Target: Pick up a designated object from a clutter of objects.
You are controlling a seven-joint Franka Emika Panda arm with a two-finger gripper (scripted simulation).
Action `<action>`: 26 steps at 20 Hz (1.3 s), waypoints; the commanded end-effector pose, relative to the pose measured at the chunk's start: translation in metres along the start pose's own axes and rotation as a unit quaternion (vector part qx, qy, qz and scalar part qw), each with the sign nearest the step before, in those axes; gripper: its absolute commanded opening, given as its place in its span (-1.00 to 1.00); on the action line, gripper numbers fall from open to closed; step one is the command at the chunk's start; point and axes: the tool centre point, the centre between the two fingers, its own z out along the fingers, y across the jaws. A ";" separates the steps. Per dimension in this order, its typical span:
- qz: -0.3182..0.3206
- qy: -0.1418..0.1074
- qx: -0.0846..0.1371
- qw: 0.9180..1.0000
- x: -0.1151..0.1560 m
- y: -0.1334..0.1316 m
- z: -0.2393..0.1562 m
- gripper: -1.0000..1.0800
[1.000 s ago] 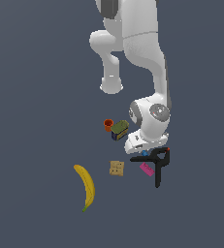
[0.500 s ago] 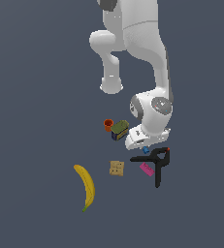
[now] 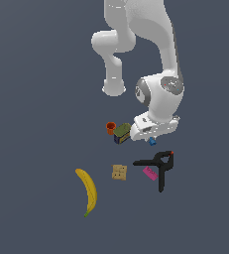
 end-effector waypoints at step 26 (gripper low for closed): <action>0.000 0.001 0.001 1.000 -0.078 -0.038 -0.246 -1.00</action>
